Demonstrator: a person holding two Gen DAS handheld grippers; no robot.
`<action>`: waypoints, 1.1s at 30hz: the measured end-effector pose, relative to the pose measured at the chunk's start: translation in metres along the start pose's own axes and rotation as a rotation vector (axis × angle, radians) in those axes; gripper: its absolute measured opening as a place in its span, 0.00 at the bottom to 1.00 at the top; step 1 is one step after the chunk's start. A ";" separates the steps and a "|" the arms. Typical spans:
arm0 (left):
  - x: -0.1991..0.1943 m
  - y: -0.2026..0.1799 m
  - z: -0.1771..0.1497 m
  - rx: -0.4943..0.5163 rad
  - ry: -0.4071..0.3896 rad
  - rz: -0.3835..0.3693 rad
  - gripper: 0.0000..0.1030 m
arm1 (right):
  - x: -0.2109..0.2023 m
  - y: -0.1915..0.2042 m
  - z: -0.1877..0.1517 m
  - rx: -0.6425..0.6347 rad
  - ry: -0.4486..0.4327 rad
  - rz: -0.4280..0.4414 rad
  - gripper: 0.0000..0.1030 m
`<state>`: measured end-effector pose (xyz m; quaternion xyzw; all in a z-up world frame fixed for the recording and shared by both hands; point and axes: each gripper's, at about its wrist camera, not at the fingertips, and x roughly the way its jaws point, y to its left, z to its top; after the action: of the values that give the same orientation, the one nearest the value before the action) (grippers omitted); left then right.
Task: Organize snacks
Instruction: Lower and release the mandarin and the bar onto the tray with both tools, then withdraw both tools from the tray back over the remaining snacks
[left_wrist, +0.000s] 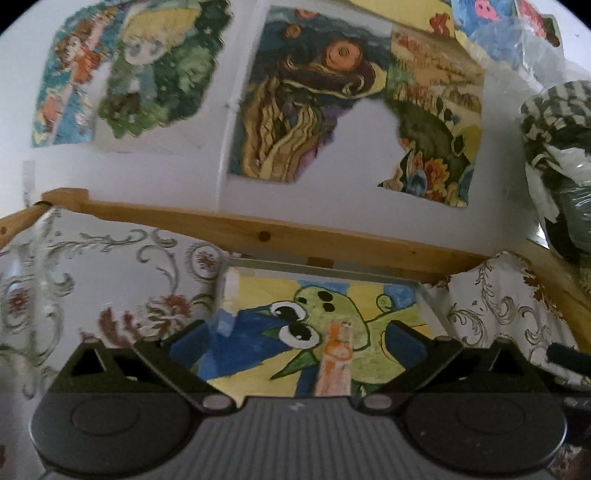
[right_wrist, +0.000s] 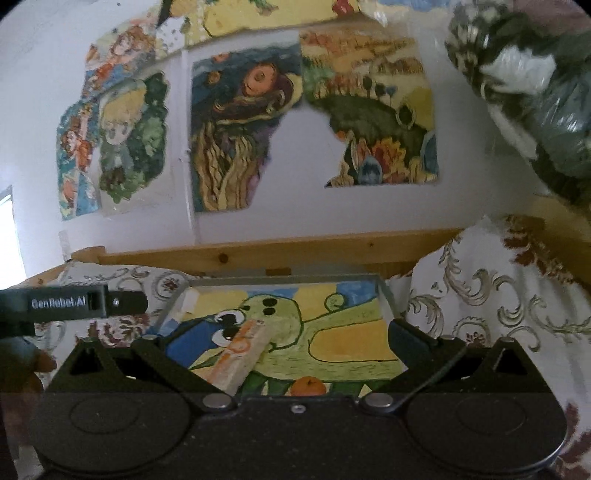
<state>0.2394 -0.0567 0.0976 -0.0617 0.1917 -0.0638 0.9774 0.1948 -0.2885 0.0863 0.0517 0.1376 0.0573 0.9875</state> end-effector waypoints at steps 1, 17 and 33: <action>-0.007 0.002 -0.002 0.001 -0.003 0.004 1.00 | -0.008 0.004 -0.001 -0.007 -0.009 -0.003 0.99; -0.093 0.050 -0.053 -0.009 0.016 0.074 1.00 | -0.093 0.046 -0.045 -0.072 -0.015 0.024 0.99; -0.122 0.088 -0.119 0.052 0.286 0.126 1.00 | -0.132 0.069 -0.116 -0.080 0.160 0.020 0.99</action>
<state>0.0909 0.0362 0.0198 -0.0145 0.3308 -0.0154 0.9435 0.0296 -0.2269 0.0182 0.0090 0.2132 0.0764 0.9740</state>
